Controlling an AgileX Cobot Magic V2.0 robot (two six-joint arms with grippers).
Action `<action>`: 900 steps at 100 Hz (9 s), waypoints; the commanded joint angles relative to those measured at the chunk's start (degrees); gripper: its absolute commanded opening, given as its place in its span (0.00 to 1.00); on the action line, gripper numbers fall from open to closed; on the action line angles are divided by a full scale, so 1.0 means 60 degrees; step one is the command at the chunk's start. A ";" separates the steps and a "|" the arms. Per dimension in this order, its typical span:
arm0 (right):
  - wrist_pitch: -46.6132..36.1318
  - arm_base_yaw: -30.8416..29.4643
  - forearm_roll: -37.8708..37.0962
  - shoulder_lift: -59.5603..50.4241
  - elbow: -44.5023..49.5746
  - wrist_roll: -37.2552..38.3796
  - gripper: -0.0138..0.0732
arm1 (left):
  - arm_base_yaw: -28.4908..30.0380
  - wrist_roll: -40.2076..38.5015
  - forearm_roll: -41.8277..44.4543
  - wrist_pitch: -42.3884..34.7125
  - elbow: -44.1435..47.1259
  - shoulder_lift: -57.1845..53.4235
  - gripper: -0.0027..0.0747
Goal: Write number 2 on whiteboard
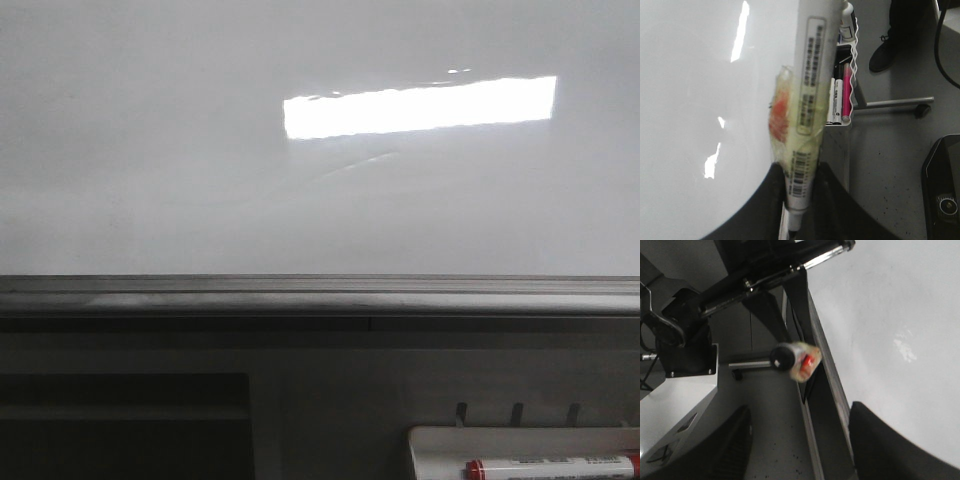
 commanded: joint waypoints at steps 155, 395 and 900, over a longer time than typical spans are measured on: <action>-0.3140 0.0221 0.1203 0.2859 -0.1177 -0.0079 0.07 | -0.0090 -0.7303 0.3095 -0.2346 0.0125 -0.4862 0.51; -0.2699 -0.1667 -0.1056 0.4286 -0.0423 0.1911 0.09 | -0.0090 -1.1557 0.4110 -0.4494 0.2942 -0.7752 0.01; -0.1415 -0.2887 0.1564 -0.2038 0.1847 0.0271 0.08 | 0.3641 0.1185 -1.0231 -0.2957 0.1976 0.3921 0.01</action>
